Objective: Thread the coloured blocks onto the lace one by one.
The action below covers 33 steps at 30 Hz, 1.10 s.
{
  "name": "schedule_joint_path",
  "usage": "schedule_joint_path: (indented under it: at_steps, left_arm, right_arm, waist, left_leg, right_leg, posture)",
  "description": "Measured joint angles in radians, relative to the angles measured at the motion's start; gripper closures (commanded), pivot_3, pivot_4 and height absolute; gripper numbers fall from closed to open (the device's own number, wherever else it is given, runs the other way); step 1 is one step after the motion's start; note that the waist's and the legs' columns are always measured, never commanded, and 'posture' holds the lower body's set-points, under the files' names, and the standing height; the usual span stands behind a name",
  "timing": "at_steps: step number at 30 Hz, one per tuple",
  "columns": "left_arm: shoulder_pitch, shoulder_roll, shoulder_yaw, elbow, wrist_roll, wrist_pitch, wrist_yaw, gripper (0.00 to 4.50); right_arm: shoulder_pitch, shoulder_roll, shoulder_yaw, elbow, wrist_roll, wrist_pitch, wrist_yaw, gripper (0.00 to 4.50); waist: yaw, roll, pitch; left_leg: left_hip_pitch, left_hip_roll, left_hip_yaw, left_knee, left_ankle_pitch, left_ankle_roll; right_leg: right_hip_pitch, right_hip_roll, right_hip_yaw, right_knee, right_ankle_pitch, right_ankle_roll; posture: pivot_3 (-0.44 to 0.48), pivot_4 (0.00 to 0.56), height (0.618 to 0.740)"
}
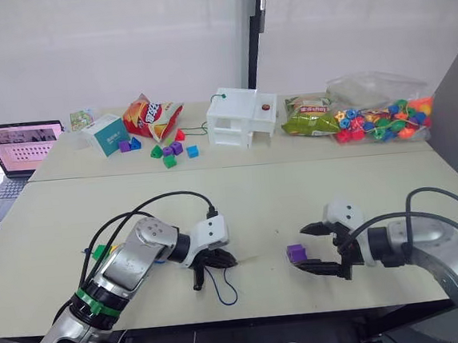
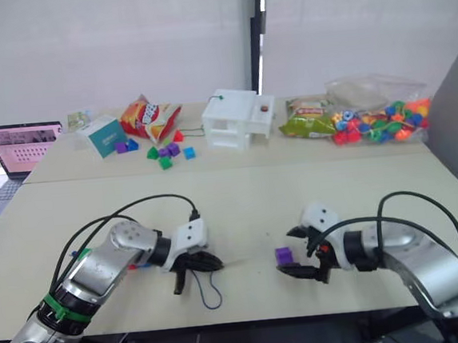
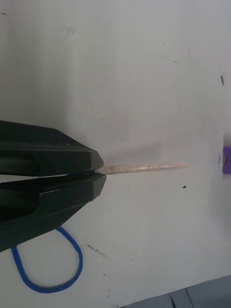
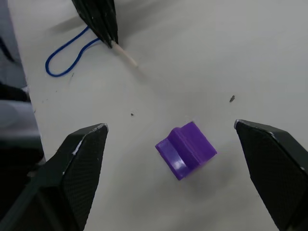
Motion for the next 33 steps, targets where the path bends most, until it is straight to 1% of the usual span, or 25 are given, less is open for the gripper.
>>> schedule_joint_path:
  at_steps: [3, 5, 10, 11, 13, 19, 20, 22, 27, 30, 33]
  left_arm:
    - [0.003, 0.000, -0.004, -0.017, 0.000, 0.018, 0.002, 4.50]
    - [0.008, 0.003, -0.004, -0.025, 0.000, 0.026, 0.007, 4.50]
    - [0.021, 0.002, -0.012, -0.055, 0.000, 0.044, 0.012, 4.50]
    - [0.021, 0.002, -0.012, -0.059, 0.000, 0.044, 0.013, 4.50]
    - [0.021, 0.002, -0.016, -0.065, 0.000, 0.048, 0.016, 4.50]
    - [0.008, -0.028, -0.051, -0.082, 0.000, 0.091, 0.038, 4.50]
    - [0.003, -0.031, -0.054, -0.085, 0.000, 0.100, 0.040, 4.50]
    - [-0.014, -0.042, -0.065, -0.091, 0.000, 0.130, 0.051, 4.50]
    - [-0.102, -0.093, -0.113, -0.089, 0.003, 0.240, 0.091, 4.50]
    - [-0.134, -0.083, -0.145, -0.084, 0.010, 0.282, 0.094, 4.50]
    - [-0.145, -0.080, -0.166, -0.072, 0.017, 0.283, 0.094, 4.50]
  right_arm:
    - [-0.050, -0.007, 0.083, 0.139, -0.083, -0.160, 0.090, 0.05]
    - [-0.090, 0.007, 0.128, 0.220, -0.129, -0.244, 0.129, 0.05]
    - [-0.160, 0.050, 0.184, 0.358, -0.200, -0.386, 0.182, 0.05]
    - [-0.162, 0.057, 0.186, 0.372, -0.204, -0.397, 0.186, 0.28]
    - [-0.165, 0.071, 0.187, 0.398, -0.210, -0.423, 0.195, 0.88]
    - [-0.158, 0.095, 0.179, 0.410, -0.210, -0.435, 0.193, 2.95]
    - [-0.156, 0.097, 0.177, 0.408, -0.210, -0.434, 0.191, 3.11]
    - [-0.143, 0.100, 0.167, 0.399, -0.210, -0.428, 0.177, 3.13]
    - [-0.085, 0.103, 0.151, 0.289, -0.211, -0.369, 0.132, 3.13]
    - [-0.067, 0.101, 0.155, 0.240, -0.222, -0.344, 0.122, 3.13]
    - [-0.063, 0.095, 0.159, 0.210, -0.234, -0.333, 0.121, 3.13]
  waist:
    - [0.004, 0.000, 0.000]
    - [0.003, 0.000, 0.000]
    - [0.008, 0.000, 0.000]
    - [0.009, 0.000, 0.000]
    - [0.011, 0.000, 0.000]
    - [0.015, 0.000, 0.000]
    - [0.015, 0.000, 0.000]
    - [0.016, 0.000, 0.000]
    - [0.021, 0.000, 0.000]
    - [0.020, 0.000, 0.000]
    - [0.021, 0.000, 0.000]
  left_leg:
    - [0.000, 0.000, 0.000, 0.000, 0.000, 0.000]
    - [-0.001, 0.000, 0.000, 0.001, 0.000, 0.000]
    - [-0.001, 0.000, 0.000, 0.002, 0.000, 0.000]
    - [-0.001, 0.000, 0.000, 0.002, 0.000, 0.000]
    - [-0.001, 0.000, 0.000, 0.002, 0.000, 0.000]
    - [-0.001, 0.000, -0.001, 0.004, 0.000, 0.000]
    - [-0.001, 0.000, -0.001, 0.005, 0.000, 0.000]
    - [-0.001, 0.000, -0.001, 0.006, 0.000, 0.000]
    - [-0.001, 0.000, -0.002, 0.008, -0.001, 0.001]
    - [-0.001, 0.000, -0.002, 0.008, -0.001, 0.001]
    - [-0.001, 0.000, -0.002, 0.008, -0.001, 0.001]
  right_leg:
    - [0.000, 0.000, 0.000, 0.000, 0.000, 0.000]
    - [0.000, 0.000, 0.000, 0.000, 0.000, 0.000]
    - [-0.001, -0.001, 0.000, 0.001, 0.000, 0.000]
    - [-0.001, -0.001, 0.000, 0.001, 0.000, 0.000]
    - [-0.001, -0.001, 0.000, 0.001, 0.000, 0.000]
    - [0.000, -0.001, 0.000, 0.003, 0.000, 0.000]
    - [0.000, -0.001, 0.000, 0.003, 0.000, 0.000]
    - [0.001, -0.001, 0.000, 0.004, 0.000, 0.000]
    - [0.001, 0.000, 0.000, 0.005, 0.000, 0.000]
    - [0.001, 0.000, 0.000, 0.005, 0.000, 0.000]
    - [0.001, 0.000, 0.000, 0.004, 0.000, 0.000]
  posture:
    - [0.000, 0.150, 0.740]
    - [0.000, 0.150, 0.740]
    - [0.000, 0.150, 0.740]
    - [0.000, 0.150, 0.740]
    - [0.000, 0.150, 0.740]
    - [0.000, 0.150, 0.740]
    - [0.000, 0.150, 0.740]
    - [0.000, 0.150, 0.740]
    - [0.000, 0.150, 0.740]
    - [0.000, 0.150, 0.740]
    - [0.000, 0.150, 0.740]
